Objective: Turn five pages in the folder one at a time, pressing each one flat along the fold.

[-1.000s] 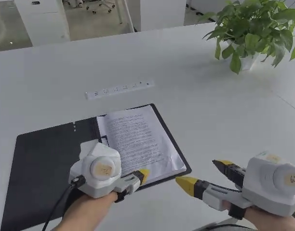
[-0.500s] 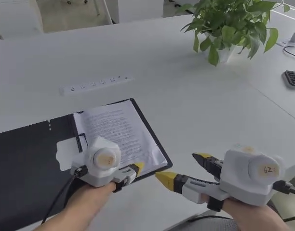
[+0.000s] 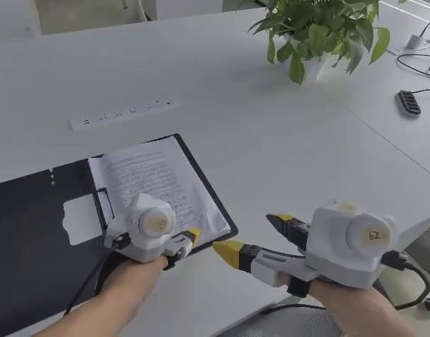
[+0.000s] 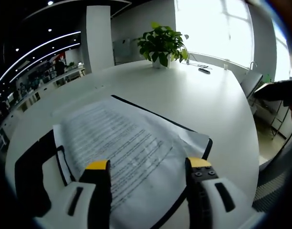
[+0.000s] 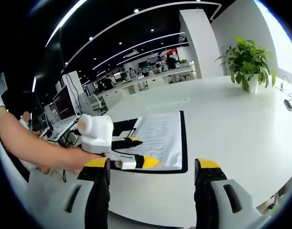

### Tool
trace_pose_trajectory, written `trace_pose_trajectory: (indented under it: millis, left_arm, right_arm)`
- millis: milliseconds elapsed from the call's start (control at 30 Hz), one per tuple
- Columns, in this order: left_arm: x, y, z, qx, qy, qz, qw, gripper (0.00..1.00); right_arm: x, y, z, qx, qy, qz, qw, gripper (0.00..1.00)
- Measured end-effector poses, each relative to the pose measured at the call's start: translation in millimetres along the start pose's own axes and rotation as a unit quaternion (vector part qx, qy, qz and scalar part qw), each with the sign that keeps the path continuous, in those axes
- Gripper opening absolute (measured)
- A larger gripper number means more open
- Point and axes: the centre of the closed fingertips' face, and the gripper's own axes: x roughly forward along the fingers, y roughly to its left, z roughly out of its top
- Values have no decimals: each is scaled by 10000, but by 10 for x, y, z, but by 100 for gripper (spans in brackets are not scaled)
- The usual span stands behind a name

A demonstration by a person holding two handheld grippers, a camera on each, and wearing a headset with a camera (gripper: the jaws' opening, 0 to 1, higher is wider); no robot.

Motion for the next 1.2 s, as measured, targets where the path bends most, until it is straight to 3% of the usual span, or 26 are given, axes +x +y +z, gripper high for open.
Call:
trace_pose_trajectory:
  millis: [333,433,600,1200]
  left_arm:
    - [22,21,-25,38,-59,69,10000,58]
    - [27,-48,-23,189,-162,-106,9996,49]
    - [27,-99,-30,225,-242,-144,9994,37]
    - [41,-76,-30,252,-249,-131,9993,26]
  right_arm:
    - [44,-11,2,4,26,13,10000,71]
    - [64,-17,5,4,39,35,10000,71]
    - [76,-46,3,-1,60,33,10000,70]
    - [169,-70,32,-27,86,104,9999,70]
